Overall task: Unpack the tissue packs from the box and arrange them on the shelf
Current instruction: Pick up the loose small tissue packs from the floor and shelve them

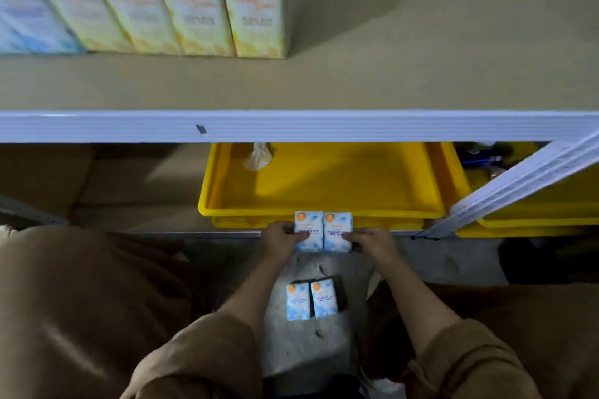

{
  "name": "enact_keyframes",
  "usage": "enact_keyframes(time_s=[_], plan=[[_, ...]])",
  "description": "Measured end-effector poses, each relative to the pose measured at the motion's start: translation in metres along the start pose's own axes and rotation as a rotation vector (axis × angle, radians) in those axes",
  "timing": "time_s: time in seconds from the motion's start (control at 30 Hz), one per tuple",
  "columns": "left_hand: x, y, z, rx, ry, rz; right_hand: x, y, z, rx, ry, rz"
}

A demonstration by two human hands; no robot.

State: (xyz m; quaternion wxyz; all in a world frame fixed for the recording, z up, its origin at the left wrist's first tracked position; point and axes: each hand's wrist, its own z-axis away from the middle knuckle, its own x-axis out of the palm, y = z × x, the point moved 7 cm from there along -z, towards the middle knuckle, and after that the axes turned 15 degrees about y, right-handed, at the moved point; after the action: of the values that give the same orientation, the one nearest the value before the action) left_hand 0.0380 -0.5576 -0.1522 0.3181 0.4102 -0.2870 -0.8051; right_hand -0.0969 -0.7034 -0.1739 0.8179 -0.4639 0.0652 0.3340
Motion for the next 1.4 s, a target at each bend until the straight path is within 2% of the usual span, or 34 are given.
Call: enact_keyframes(time_s=[0.27,0.57,0.73,0.87,1.07,1.17,1.27,1.33,1.4], plan=[[-0.033,0.064,0.065,0.154,0.057,0.075,-0.068,-0.073,0.064,-0.104,0.03,-0.059],[-0.079,0.152,0.139,0.532,0.133,0.125,-0.143,-0.148,0.129,-0.238,-0.011,-0.237],[-0.119,0.214,0.161,0.699,0.217,0.224,-0.162,-0.207,0.15,-0.349,-0.079,-0.378],[-0.136,0.257,0.156,0.762,0.285,0.263,-0.159,-0.255,0.144,-0.422,-0.079,-0.374],[-0.125,0.28,0.116,0.673,0.308,0.142,-0.137,-0.281,0.112,-0.41,0.02,-0.172],[-0.115,0.28,0.106,0.691,0.308,-0.059,-0.139,-0.288,0.101,-0.538,0.181,0.04],[-0.114,0.282,0.11,0.811,0.379,-0.285,-0.146,-0.299,0.113,-0.741,0.3,0.2],[-0.113,0.284,0.117,0.948,0.368,-0.325,-0.144,-0.305,0.126,-0.89,0.268,0.252],[-0.105,0.284,0.124,1.077,0.279,-0.389,-0.135,-0.305,0.138,-1.022,0.192,0.413]])
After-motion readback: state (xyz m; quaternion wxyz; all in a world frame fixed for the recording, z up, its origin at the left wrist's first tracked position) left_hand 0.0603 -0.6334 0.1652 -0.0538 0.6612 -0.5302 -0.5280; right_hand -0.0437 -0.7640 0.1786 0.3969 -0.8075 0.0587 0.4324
